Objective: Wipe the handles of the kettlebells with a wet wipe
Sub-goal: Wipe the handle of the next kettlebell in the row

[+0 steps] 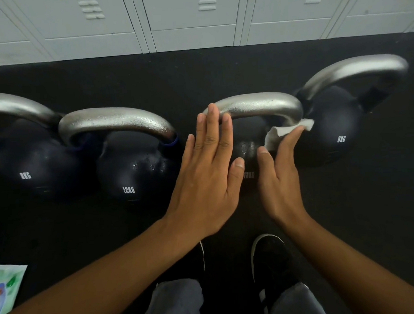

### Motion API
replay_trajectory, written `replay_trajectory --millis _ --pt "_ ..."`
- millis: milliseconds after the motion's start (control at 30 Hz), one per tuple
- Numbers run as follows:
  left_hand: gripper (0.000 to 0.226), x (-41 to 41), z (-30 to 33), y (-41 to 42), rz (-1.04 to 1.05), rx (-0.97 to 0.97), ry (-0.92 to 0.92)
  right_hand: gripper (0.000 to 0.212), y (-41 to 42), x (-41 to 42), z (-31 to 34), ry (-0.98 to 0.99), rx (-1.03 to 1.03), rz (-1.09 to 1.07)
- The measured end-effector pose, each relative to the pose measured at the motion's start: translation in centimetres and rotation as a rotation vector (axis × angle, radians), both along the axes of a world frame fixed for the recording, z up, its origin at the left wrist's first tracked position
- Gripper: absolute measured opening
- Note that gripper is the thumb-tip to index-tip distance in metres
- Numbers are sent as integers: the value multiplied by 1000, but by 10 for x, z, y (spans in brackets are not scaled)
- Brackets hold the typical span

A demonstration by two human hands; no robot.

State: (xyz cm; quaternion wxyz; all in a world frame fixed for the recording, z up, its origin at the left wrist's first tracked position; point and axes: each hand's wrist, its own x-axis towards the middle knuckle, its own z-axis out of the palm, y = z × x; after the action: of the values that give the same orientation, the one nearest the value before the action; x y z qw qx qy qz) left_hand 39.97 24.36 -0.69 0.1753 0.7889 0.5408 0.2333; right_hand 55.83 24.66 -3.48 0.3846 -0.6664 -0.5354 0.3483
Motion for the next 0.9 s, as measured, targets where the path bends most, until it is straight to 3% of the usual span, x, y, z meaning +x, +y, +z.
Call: replay_trajectory --millis 233,467,667,800,900 --pt "69 0 0 0 0 -7 -5 77 6 -1 4 -321 344 110" --pt "69 0 0 0 0 -8 -9 80 9 -11 4 -273 330 43" --pt "68 -1 1 0 -1 -19 -36 79 16 14 -4 -740 519 233" --pt "68 -1 0 0 5 -17 -39 82 16 15 -1 -564 408 45" --pt "67 -1 0 -1 7 -16 -62 82 18 8 2 -609 443 94"
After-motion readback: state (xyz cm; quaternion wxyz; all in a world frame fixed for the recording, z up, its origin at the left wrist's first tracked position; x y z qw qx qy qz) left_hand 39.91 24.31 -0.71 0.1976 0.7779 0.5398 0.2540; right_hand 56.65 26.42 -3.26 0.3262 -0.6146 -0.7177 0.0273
